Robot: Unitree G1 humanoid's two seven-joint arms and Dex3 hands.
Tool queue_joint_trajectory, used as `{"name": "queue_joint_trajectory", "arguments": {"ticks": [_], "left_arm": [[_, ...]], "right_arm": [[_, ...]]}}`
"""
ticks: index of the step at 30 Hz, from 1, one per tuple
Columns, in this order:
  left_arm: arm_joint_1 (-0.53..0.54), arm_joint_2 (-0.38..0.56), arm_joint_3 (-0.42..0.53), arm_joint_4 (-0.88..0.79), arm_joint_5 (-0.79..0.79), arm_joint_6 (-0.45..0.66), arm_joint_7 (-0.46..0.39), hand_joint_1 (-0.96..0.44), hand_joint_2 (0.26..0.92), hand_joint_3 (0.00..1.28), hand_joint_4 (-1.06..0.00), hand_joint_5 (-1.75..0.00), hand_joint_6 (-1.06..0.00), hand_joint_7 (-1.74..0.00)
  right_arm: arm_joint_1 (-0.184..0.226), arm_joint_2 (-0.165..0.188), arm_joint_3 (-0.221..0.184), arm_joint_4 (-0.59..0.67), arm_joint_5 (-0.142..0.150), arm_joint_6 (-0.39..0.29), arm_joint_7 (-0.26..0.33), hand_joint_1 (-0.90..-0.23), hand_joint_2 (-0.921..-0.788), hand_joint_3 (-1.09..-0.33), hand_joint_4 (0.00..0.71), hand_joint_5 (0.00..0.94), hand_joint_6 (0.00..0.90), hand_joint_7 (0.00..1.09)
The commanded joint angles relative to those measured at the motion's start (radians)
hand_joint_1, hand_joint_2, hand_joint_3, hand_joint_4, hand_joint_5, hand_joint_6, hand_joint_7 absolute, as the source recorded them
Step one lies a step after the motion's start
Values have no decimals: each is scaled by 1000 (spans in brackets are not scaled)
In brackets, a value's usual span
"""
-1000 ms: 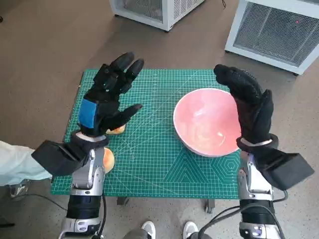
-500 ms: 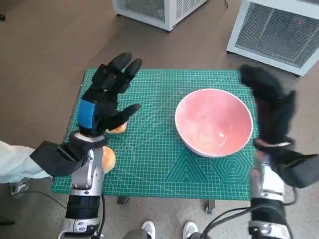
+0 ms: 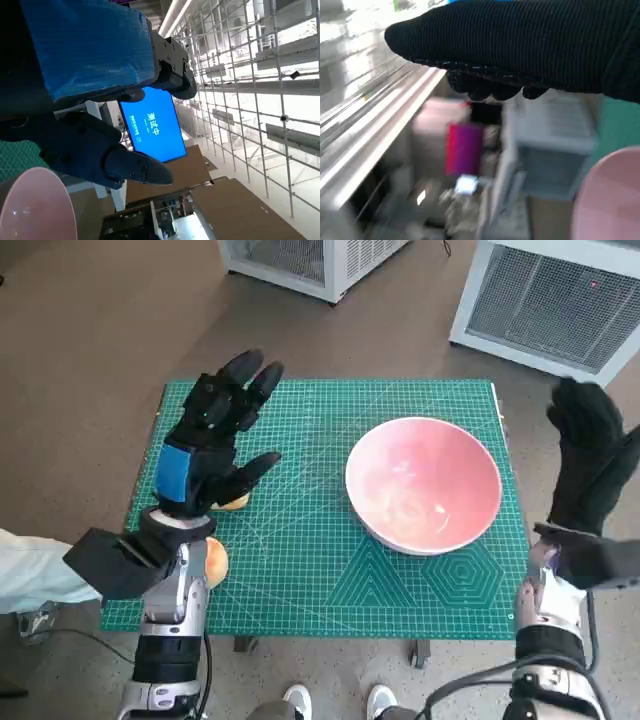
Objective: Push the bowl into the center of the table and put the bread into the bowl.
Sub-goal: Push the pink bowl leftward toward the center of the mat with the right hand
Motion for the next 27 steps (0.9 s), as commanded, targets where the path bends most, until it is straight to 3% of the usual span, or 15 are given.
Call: {"name": "queue_joint_trajectory", "arguments": {"ticks": [1,8,17,27], "left_arm": [[2,8,0,0,0,4,-4,-527,921,142,-410,-1,-286,-410],[1,13,2,-3,-11,19,-14,-529,921,145,-410,-1,-285,-404],[14,18,6,-28,-31,36,-28,-514,921,145,-391,0,-269,-386],[40,30,15,-65,-44,49,-36,-508,921,170,-369,0,-265,-364]], "right_arm": [[-16,4,-10,101,5,39,-13,-595,-921,-853,246,4,125,380],[-43,35,-24,170,27,112,15,-567,-921,-876,234,0,134,362],[-87,96,-39,214,45,228,53,-582,-921,-895,243,3,157,314],[-130,160,-70,227,85,299,87,-571,-921,-908,240,0,189,288]]}}
